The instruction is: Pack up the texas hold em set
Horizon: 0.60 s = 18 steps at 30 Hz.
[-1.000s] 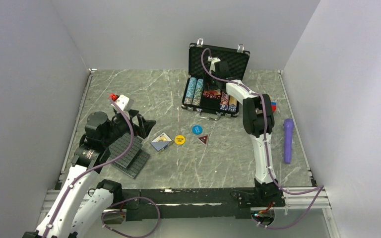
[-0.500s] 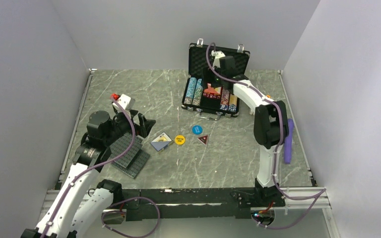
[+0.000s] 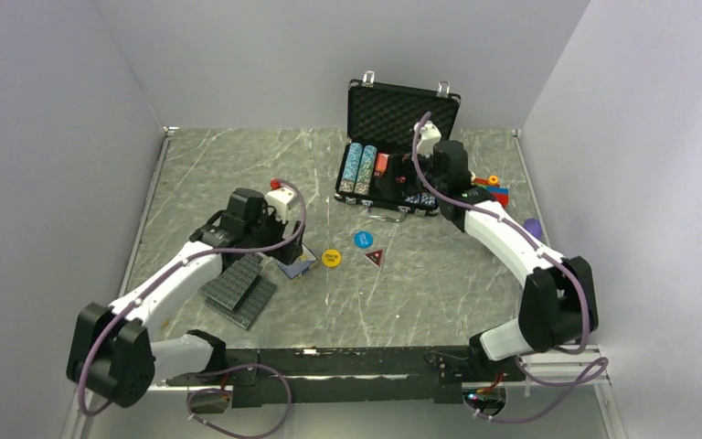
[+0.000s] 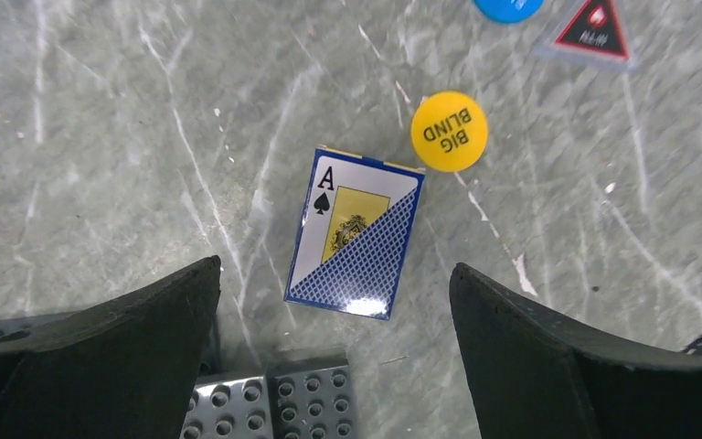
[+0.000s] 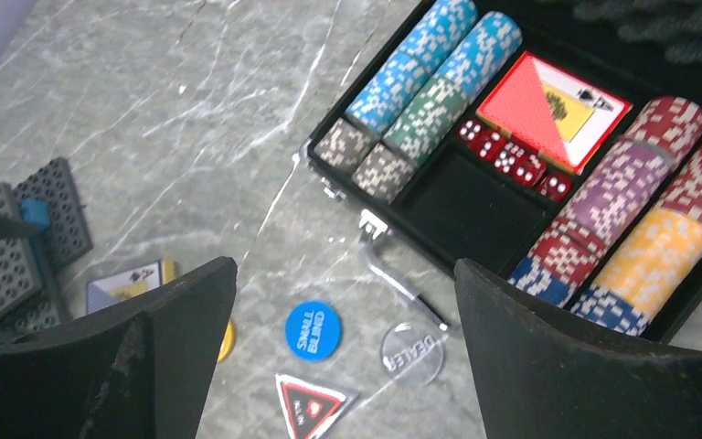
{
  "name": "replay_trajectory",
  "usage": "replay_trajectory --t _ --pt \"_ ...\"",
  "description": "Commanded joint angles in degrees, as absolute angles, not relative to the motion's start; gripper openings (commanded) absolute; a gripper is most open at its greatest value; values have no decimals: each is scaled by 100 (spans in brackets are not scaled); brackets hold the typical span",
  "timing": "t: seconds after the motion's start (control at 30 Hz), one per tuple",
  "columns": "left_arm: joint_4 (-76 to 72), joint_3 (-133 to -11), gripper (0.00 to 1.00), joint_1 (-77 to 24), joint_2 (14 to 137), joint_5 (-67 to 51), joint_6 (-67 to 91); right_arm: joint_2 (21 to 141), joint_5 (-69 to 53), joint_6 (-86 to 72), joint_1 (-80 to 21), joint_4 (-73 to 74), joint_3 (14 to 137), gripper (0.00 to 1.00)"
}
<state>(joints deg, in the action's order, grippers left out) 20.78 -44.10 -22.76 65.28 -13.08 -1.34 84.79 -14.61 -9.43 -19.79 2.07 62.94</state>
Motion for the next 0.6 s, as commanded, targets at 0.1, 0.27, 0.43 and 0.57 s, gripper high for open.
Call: replay_trajectory --t 0.1,0.27,0.43,0.57 --pt "2205 -4869 99 -2631 7614 -1151 -560 7526 -1736 -1099 -1982 -398 5528 93" --pt "2293 -4942 99 -2723 8106 -899 -591 7201 -1782 -1113 -1984 -502 5241 94" --pt "2388 -5021 99 -2787 8442 -858 -546 7164 -1821 -1166 -1981 -548 5146 94" --pt "2400 -5019 99 -2895 8527 -746 -521 7192 -1857 -1199 -1982 -579 5124 94"
